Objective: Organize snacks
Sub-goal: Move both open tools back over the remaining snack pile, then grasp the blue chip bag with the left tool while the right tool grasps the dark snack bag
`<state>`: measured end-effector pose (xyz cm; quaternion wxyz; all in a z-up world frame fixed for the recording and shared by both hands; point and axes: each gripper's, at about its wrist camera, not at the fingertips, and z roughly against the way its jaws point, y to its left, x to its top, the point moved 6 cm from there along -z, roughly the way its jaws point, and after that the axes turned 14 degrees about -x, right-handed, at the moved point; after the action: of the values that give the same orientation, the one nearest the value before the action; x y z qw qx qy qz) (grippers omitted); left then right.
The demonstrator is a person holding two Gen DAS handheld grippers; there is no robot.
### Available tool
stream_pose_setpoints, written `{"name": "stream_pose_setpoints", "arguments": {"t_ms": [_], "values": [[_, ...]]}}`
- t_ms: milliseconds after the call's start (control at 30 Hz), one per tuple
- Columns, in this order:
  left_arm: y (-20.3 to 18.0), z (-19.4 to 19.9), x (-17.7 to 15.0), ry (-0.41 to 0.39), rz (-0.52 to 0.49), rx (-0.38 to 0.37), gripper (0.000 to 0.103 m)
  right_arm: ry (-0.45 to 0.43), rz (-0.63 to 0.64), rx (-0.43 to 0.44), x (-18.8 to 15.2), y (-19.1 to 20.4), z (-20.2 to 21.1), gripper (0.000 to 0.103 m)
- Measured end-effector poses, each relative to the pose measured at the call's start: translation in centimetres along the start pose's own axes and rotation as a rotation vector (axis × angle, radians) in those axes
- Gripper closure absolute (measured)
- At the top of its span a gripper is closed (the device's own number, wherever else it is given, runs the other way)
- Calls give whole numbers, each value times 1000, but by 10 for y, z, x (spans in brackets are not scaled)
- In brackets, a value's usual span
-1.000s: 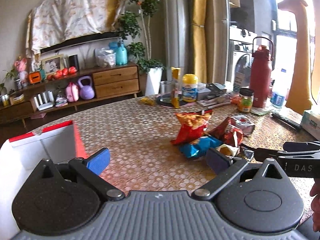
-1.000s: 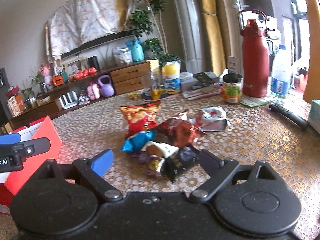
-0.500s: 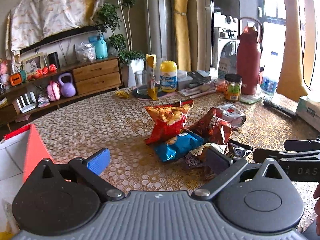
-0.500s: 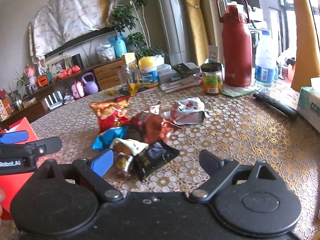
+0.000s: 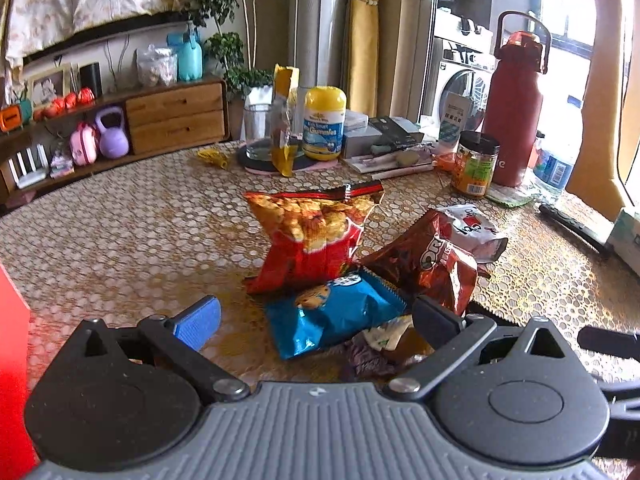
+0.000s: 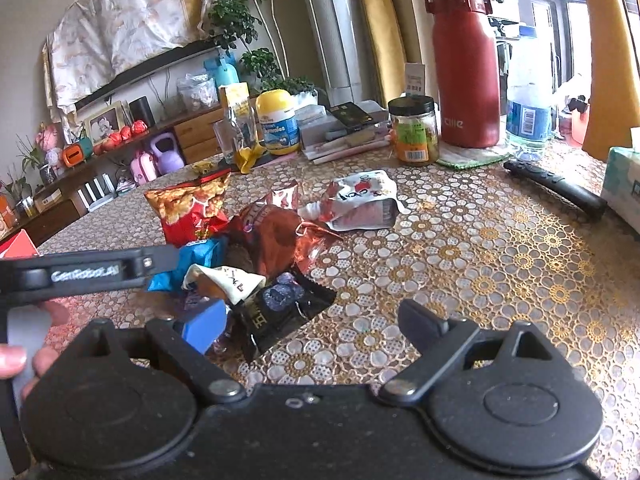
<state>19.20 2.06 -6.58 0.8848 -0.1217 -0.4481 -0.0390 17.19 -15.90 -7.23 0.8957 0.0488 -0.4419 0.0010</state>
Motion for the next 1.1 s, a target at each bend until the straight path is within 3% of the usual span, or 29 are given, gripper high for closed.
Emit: {"name": "stream_pose_setpoints", "arguments": {"t_ms": [633,700,933,1033,1100], "values": [[16,-48,-5,53,114,-33,0,10,24,47,6,22,-26,10],[16,-48,-6,49,119,-45,13,13,25,47,6,24,-31,10],[18,-43,-8,47,129,-61,41,64,-14,64,3,27,-51,10],[20,-41,-9,46,137,-68,43,70,-29,87,1,26,-52,15],[22,-38,-9,41,143,-61,43,72,-40,100,1,26,-50,27]]}}
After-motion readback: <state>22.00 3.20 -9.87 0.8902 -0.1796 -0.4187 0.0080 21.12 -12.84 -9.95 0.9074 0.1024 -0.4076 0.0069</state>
